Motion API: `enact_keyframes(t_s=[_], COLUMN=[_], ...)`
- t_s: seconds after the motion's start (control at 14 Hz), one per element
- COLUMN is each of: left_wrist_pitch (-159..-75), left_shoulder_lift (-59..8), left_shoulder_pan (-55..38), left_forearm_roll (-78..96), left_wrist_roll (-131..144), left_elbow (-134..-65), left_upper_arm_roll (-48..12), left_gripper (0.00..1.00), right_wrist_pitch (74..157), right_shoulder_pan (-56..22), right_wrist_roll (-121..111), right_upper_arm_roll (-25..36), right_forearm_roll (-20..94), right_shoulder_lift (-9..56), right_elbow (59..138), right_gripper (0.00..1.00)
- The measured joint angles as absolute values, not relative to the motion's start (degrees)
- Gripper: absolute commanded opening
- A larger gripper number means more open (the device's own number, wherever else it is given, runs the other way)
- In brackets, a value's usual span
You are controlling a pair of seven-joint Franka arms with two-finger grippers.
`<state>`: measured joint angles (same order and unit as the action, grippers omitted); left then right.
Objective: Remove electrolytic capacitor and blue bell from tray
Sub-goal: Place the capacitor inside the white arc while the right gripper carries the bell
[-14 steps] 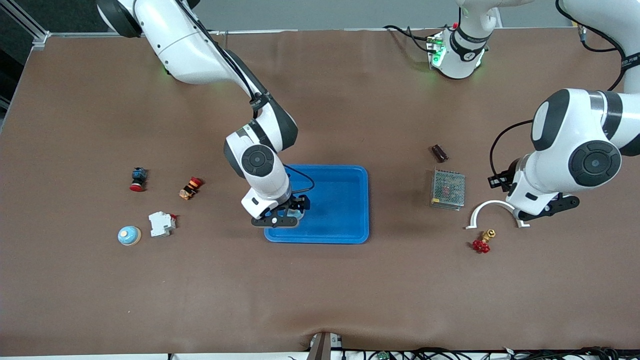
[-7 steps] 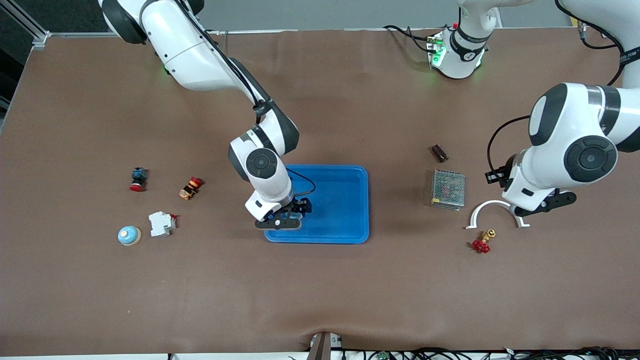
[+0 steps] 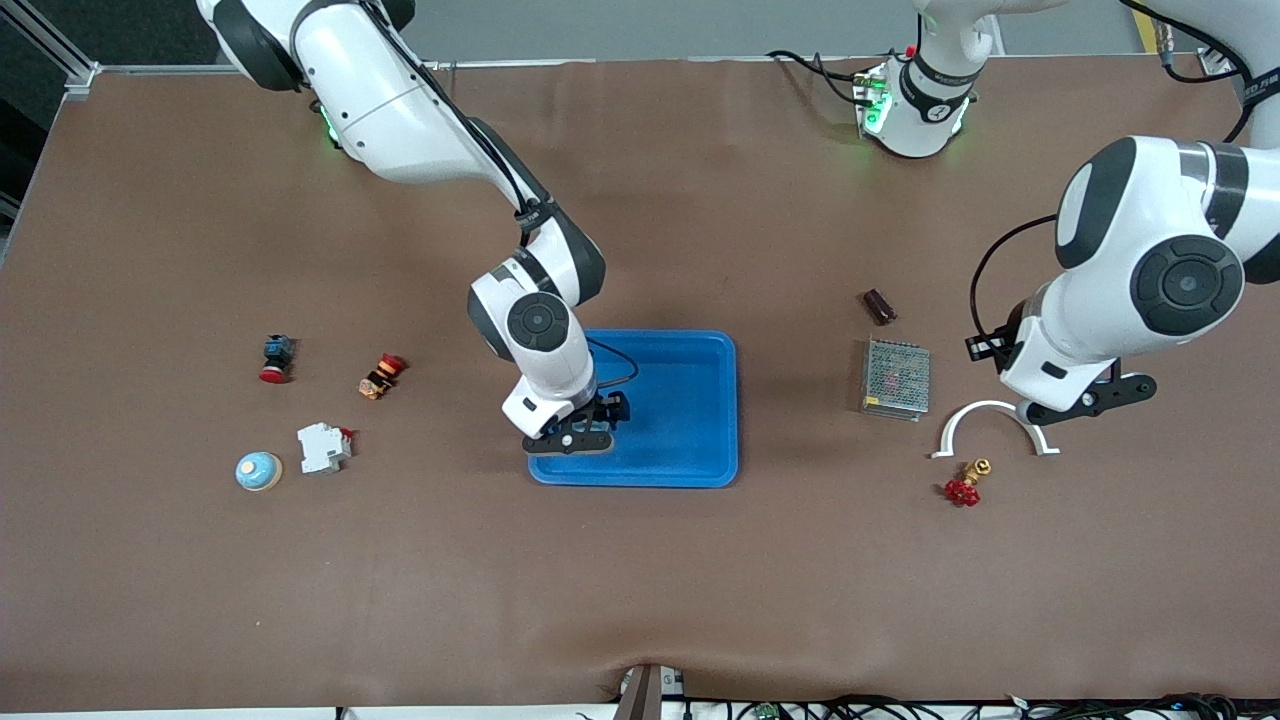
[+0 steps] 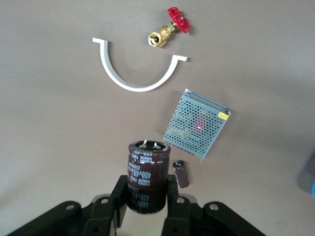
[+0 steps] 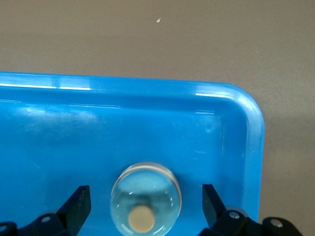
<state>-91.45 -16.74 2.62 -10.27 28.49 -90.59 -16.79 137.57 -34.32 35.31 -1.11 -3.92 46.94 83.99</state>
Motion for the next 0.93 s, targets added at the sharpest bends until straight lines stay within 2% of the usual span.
enact_keyframes(t_s=[0.64, 0.93], left_wrist_pitch=[-91.54, -93.52], left_shoulder_lift=[-16.72, -17.57], left_shoulder_pan=[2.81, 5.75], left_forearm_roll=[-10.24, -10.24], left_wrist_roll=[29.11, 27.77], left_elbow=[-90.59, -90.89], left_upper_arm_roll=[-17.96, -17.68], left_gripper=[0.00, 0.00], right_wrist_pitch=[137.83, 137.86], right_shoulder_pan=[-34.36, -34.63], right_wrist_roll=[35.31, 35.31], right_upper_arm_roll=[-1.14, -1.20], right_forearm_roll=[-4.68, -4.68], right_shoulder_lift=[48.30, 48.46], right_elbow=[83.99, 83.99], right_gripper=[1.00, 1.00])
